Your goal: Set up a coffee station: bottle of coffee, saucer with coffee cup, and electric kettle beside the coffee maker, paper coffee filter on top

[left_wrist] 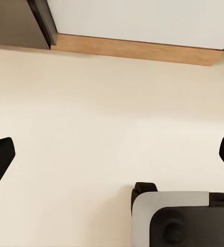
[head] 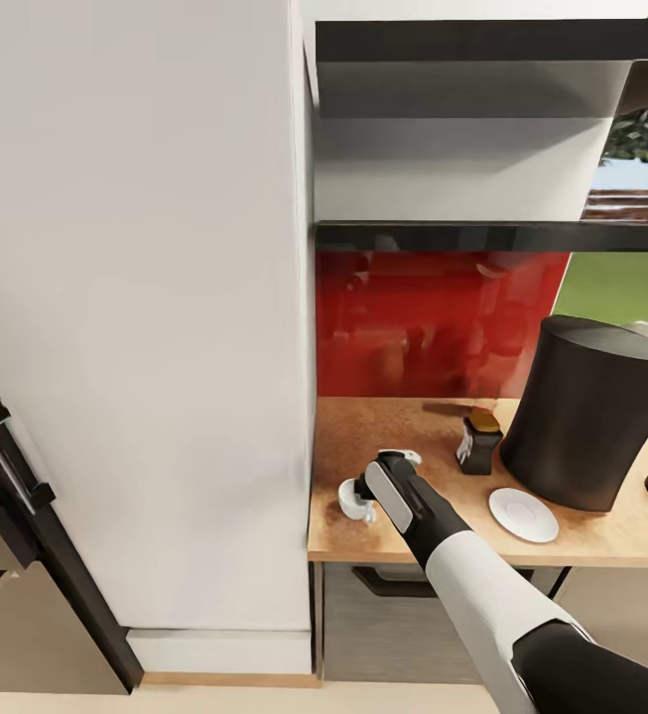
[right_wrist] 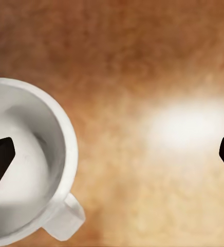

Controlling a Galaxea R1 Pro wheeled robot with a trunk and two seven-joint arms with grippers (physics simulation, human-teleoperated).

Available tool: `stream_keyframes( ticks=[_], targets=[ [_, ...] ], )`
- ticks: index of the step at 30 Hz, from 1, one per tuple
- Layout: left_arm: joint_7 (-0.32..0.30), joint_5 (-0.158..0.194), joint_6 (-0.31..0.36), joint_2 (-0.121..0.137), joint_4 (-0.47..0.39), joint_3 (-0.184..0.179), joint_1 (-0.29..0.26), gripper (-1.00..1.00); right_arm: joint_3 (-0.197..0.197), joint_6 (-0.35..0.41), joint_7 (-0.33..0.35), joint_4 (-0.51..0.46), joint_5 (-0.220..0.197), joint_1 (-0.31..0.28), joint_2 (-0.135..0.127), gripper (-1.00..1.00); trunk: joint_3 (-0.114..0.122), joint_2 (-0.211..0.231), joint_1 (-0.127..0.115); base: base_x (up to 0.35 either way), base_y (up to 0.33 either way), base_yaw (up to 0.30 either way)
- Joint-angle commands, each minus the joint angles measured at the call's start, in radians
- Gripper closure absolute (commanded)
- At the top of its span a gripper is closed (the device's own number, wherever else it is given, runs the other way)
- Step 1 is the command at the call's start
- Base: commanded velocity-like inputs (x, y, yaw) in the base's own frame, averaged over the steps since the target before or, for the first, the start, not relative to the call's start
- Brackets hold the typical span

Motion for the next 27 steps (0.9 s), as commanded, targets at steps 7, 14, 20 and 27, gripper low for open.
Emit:
stream_keyframes(
  ticks=[7,14,20,27],
  targets=[
    [-0.006,-0.01,-0.005,-0.001,0.0,0.008,-0.001,-1.0,0.004,0.001,-0.007,0.022,-0.011,-0.001,-0.001,-1.0,-0.002,-0.002,0.0,0.001,0.002,0.0],
    [-0.005,-0.01,-0.005,-0.002,0.0,0.008,-0.001,-1.0,0.005,0.0,-0.006,0.046,-0.012,-0.001,-0.001,-1.0,-0.002,-0.002,0.0,0.0,0.0,0.0],
    [-0.005,-0.01,-0.005,-0.002,0.0,0.008,-0.001,-1.0,0.005,0.0,-0.005,0.05,-0.012,-0.001,-0.001,-1.0,-0.002,-0.002,0.0,0.048,0.058,0.0],
    [-0.006,-0.01,-0.005,-0.002,0.0,0.007,-0.001,-1.0,0.004,0.0,-0.005,0.051,-0.012,-0.001,-0.001,-1.0,-0.002,-0.002,0.0,0.015,0.017,0.0]
  ],
)
